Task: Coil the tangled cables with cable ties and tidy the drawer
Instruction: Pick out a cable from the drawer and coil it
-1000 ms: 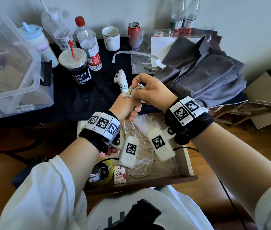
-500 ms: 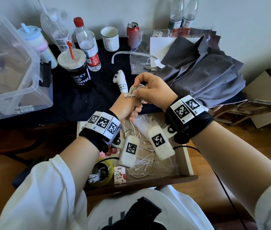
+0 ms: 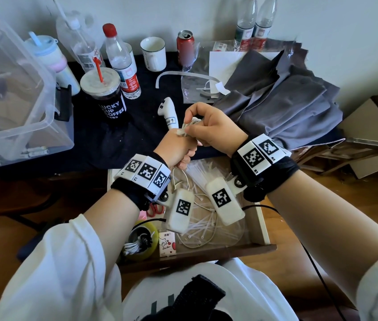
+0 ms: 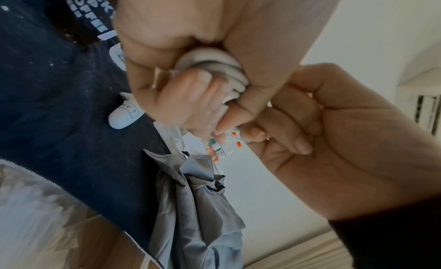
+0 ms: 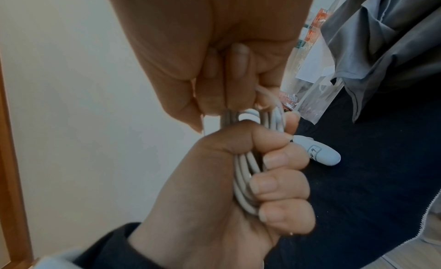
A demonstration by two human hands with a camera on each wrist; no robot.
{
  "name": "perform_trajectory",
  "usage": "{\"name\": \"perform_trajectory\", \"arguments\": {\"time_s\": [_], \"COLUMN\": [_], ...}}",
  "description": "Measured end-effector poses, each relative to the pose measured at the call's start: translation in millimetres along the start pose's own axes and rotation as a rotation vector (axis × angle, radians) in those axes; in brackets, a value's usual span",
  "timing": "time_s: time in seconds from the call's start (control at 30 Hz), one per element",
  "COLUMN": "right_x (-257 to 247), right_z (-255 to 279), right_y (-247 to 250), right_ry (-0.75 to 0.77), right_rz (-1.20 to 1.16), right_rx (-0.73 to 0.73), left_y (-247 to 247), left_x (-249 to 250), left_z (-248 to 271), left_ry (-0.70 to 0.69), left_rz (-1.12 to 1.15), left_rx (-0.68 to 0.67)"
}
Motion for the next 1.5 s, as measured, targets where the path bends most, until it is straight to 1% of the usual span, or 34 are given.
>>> {"name": "perform_trajectory", "arguments": {"time_s": [0.07, 0.1, 0.17, 0.27, 0.3, 0.37, 0.43, 0.47, 0.53, 0.6, 0.7, 0.73, 0.9, 1.0, 1.07, 1.17, 1.23, 1.27, 1.33, 1.43, 1.5], "right_x": [1, 2, 4, 5, 3, -1, -4, -5, -3, -4, -8, -8, -7, -9, -7, 0, 6, 9, 15, 18, 20], "right_z": [1, 1, 1, 0, -1, -1, -2, -3, -5, -6, -5, -4, 2, 6, 9, 13, 15, 15, 14, 13, 13], "right_y": [-4, -6, -9, -4, -2, 0, -1, -2, -5, -7, -10, -11, -14, -9, -5, 2, 8, 10, 13, 11, 8], "right_ry": [-0.016, -0.024, -0.047, -0.076, -0.080, -0.084, -0.067, -0.040, 0.021, 0.073, 0.193, 0.202, 0.157, 0.095, 0.065, -0.007, -0.084, -0.120, -0.167, -0.238, -0.247], "right_rz": [0.041, 0.085, 0.205, 0.400, 0.443, 0.472, 0.513, 0.551, 0.607, 0.578, 0.425, 0.371, -0.026, -0.151, -0.179, -0.234, -0.255, -0.248, -0.215, -0.158, 0.015], "right_rx": [-0.035, -0.056, -0.081, -0.044, -0.024, -0.009, -0.024, -0.031, -0.030, -0.019, -0.025, -0.034, -0.110, -0.104, -0.100, -0.130, -0.140, -0.134, -0.092, -0.030, -0.037], "left_y": [0, 0, 1, 5, 5, 2, 4, 5, 8, 11, 15, 16, 26, 36, 44, 54, 56, 55, 49, 40, 35], "left_x": [0, -2, -4, -9, -10, -15, -17, -17, -18, -19, -18, -17, -15, -14, -14, -14, -14, -14, -13, -10, -7], "left_z": [-2, -3, -5, -6, -7, -8, -11, -12, -13, -14, -14, -14, -15, -15, -14, -11, -7, -5, -2, 0, 3], "left_ry": [0.026, 0.016, -0.018, -0.038, -0.027, 0.051, 0.076, 0.067, 0.020, -0.039, -0.088, -0.100, -0.130, -0.121, -0.106, -0.053, -0.043, -0.050, -0.061, -0.108, -0.149], "left_rz": [0.007, -0.011, -0.110, -0.221, -0.258, -0.260, -0.283, -0.303, -0.319, -0.276, -0.240, -0.221, -0.062, 0.092, 0.246, 0.450, 0.491, 0.492, 0.495, 0.413, 0.325], "left_rx": [0.011, 0.021, 0.051, 0.116, 0.118, 0.069, 0.085, 0.105, 0.099, 0.089, 0.083, 0.074, 0.022, 0.009, -0.035, -0.164, -0.231, -0.241, -0.224, -0.105, -0.067]}}
Point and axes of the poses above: each hand's wrist, its own z-axis away from the middle knuckle, its own y-axis out of the back of the hand, x = y × z, the point moved 4 cm from there along -z, towards the middle knuckle, and after that the axes turned 3 degrees about y, right-handed, at the moved point
